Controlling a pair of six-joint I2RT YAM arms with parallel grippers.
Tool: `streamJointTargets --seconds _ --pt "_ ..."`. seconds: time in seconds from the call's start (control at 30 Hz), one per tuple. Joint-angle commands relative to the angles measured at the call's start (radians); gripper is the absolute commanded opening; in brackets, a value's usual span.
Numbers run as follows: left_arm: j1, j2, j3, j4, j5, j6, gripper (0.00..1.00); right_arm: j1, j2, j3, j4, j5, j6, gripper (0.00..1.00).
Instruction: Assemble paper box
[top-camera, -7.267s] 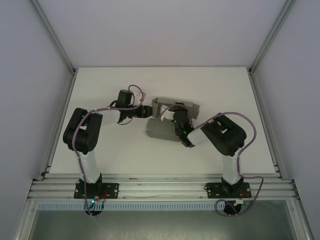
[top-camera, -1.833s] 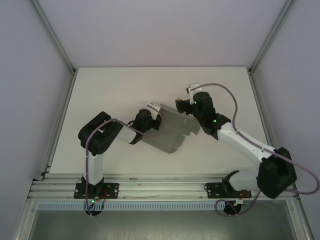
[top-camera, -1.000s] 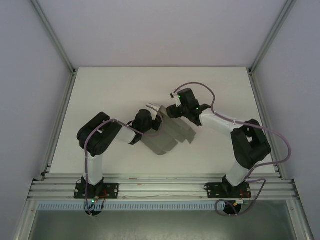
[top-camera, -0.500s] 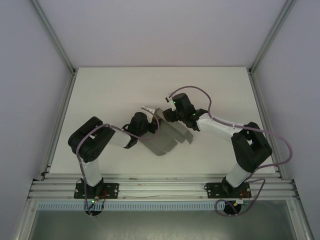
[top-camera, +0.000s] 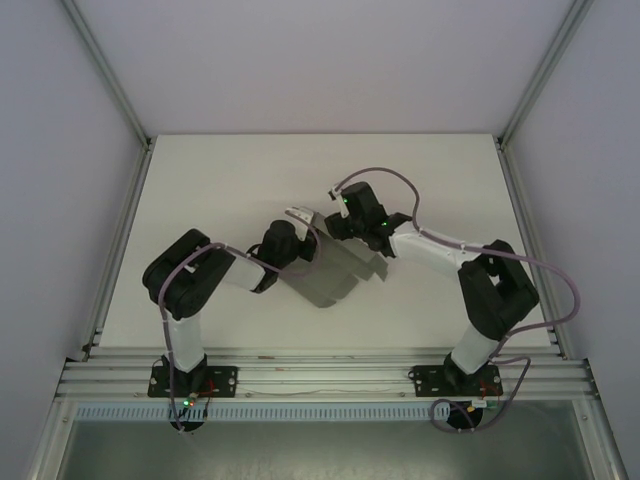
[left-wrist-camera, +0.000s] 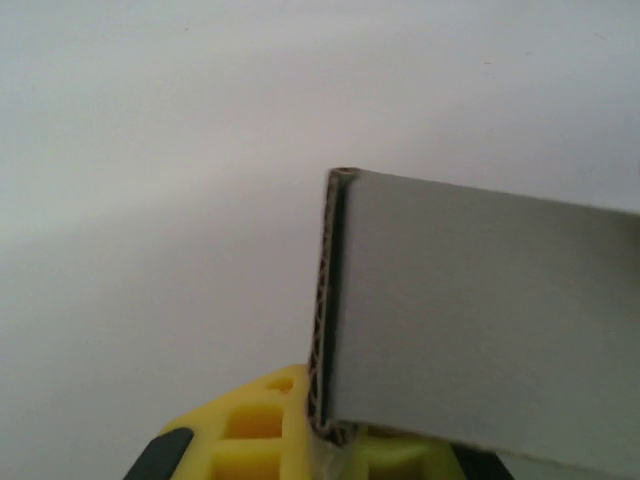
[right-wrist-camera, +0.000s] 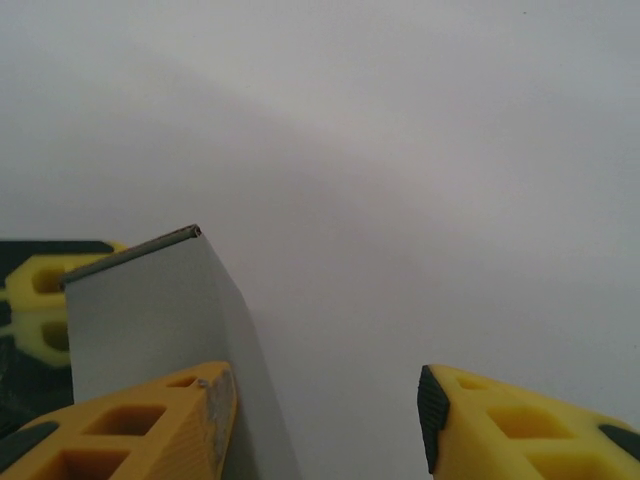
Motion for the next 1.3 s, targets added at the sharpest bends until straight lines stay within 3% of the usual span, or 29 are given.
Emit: streamJointTargets --seconds 0.0,0.2,0.3,0.47,0.57,0.67,0.87,0.97,1.1,1.27 --pt "0.000 0.048 0.052 0.026 -0.001 -0.024 0.00 0.009 0.063 -0.006 -0.190 -0.007 0.029 0.52" --pt "0.003 0.010 0.024 -0.006 -0.045 -0.077 0.00 -0.040 -0.095 -0.011 -0.236 -0.003 0.130 0.67" --pt "0.010 -0.071 0.004 -0.054 -0.014 -0.110 0.00 -0.103 -0.264 -0.063 -0.257 -0.105 0.139 0.78" --pt "0.073 -0.170 0.012 -0.180 0.198 -0.177 0.00 -0.197 -0.520 -0.193 -0.344 -0.394 0.022 0.86" --pt "0.106 -0.198 0.035 -0.261 0.344 -0.204 0.00 -0.201 -0.634 -0.251 -0.382 -0.456 -0.027 0.86" --pt "0.113 -0.217 0.088 -0.390 0.408 -0.209 0.00 -0.201 -0.697 -0.297 -0.347 -0.495 -0.029 0.86" --pt "0.113 -0.246 0.129 -0.544 0.455 -0.201 0.00 -0.202 -0.664 -0.327 -0.280 -0.523 -0.059 0.76" --pt "0.112 -0.252 0.121 -0.567 0.442 -0.182 0.00 -0.201 -0.621 -0.318 -0.234 -0.517 -0.047 0.57" --pt "0.099 -0.219 0.155 -0.671 0.375 -0.154 0.00 -0.200 -0.580 -0.348 -0.134 -0.496 -0.011 0.45" --pt "0.087 -0.192 0.129 -0.618 0.347 -0.173 0.00 -0.190 -0.535 -0.386 -0.065 -0.518 -0.006 0.26"
